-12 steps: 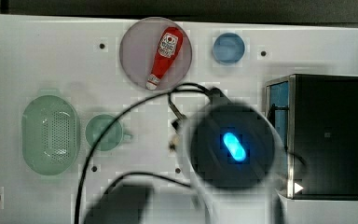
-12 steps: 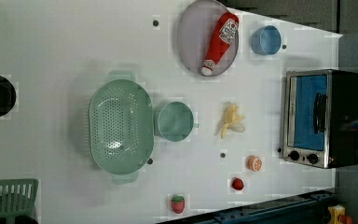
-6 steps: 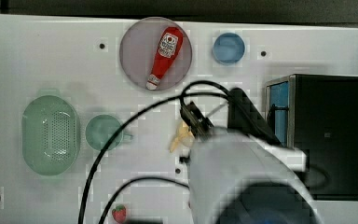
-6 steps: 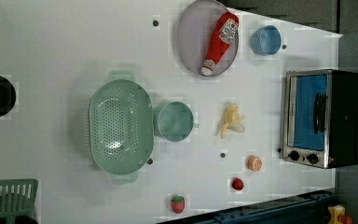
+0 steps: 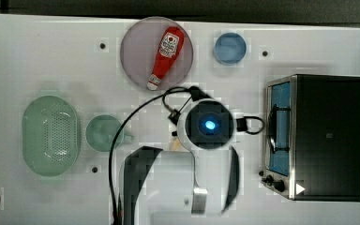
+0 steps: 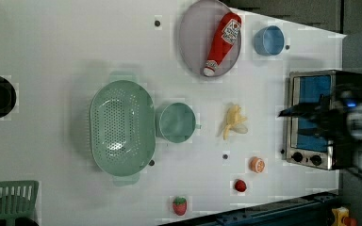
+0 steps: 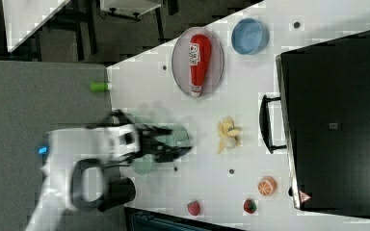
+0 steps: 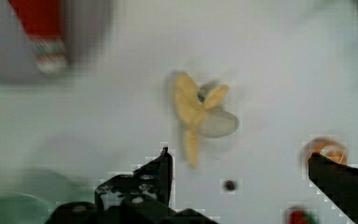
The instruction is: Pick Banana and place it in mug.
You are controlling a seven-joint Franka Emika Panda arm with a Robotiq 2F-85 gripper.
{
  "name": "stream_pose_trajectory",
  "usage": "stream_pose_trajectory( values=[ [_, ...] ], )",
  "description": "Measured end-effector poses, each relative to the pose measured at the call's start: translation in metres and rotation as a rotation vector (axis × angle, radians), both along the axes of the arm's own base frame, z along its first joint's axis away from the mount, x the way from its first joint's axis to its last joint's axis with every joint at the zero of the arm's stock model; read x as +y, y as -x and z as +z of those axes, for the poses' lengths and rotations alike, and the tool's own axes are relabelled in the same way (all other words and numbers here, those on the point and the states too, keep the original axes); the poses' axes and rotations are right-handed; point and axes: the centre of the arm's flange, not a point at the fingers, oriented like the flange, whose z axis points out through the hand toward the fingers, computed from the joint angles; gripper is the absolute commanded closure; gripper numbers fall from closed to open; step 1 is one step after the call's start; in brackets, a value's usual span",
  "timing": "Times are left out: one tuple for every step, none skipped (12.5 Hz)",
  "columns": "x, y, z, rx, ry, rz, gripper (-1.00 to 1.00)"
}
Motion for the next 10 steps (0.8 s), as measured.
stream_pose_trajectory(
  values=[
    [0.003, 0.001, -0.032, 0.031, -0.003, 0.083, -1.00],
    [0.006, 0.005, -0.061, 0.047, -0.016, 0.145, -1.00],
    [0.006, 0.008, -0.084, 0.069, -0.026, 0.209, -1.00],
    [0.005, 0.009, -0.099, 0.085, -0.032, 0.275, -1.00],
    [0.005, 0.006, -0.109, 0.086, -0.037, 0.338, -1.00],
    [0.006, 0.002, -0.116, 0.069, -0.041, 0.372, -1.00],
    [0.004, -0.001, -0.121, 0.043, -0.039, 0.392, -1.00],
    [0.003, -0.002, -0.132, 0.034, -0.042, 0.411, -1.00],
    [0.000, -0.002, -0.144, 0.024, -0.048, 0.416, -1.00],
    [-0.005, -0.002, -0.157, 0.017, -0.044, 0.428, -1.00]
  ],
)
